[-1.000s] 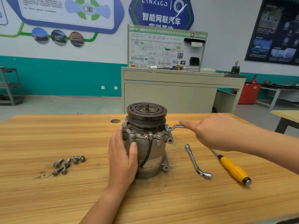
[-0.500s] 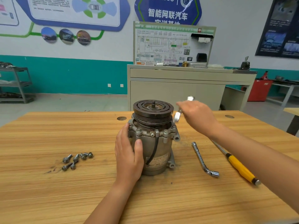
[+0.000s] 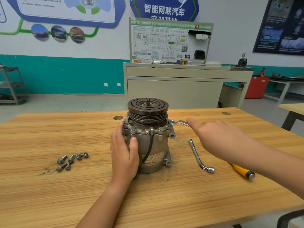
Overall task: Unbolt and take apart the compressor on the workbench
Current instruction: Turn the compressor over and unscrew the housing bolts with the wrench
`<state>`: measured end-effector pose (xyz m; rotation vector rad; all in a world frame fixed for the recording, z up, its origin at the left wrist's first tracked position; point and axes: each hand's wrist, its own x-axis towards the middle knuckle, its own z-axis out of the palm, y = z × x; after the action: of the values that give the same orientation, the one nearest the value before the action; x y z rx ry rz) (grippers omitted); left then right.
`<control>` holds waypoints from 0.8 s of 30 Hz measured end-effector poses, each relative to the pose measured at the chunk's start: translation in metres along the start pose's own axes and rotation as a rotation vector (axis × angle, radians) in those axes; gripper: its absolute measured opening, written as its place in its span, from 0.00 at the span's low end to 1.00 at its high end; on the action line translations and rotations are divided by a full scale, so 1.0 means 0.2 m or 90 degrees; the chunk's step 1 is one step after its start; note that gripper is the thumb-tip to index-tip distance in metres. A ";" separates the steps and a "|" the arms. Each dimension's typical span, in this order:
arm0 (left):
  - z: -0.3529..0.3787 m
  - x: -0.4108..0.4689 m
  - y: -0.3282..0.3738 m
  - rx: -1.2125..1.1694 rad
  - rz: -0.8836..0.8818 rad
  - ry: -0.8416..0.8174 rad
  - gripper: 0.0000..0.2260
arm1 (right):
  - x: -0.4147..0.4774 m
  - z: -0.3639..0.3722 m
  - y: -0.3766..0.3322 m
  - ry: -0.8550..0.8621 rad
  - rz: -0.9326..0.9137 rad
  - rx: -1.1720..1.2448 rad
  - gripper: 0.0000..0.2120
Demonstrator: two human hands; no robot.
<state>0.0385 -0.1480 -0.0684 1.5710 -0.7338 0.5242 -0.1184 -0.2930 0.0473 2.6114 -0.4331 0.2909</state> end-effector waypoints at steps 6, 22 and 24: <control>0.00 0.00 0.00 0.000 -0.005 -0.005 0.26 | 0.09 -0.09 -0.04 -0.029 -0.046 -0.117 0.13; -0.02 0.01 0.00 -0.008 -0.010 -0.001 0.24 | 0.48 0.13 -0.03 0.188 -0.108 0.100 0.13; -0.02 0.01 0.01 -0.011 -0.014 -0.004 0.24 | 0.44 0.13 0.02 0.180 -0.055 0.090 0.16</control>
<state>0.0387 -0.1448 -0.0649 1.5627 -0.7236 0.4965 -0.0348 -0.3307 0.0509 2.6601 -0.2085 0.6722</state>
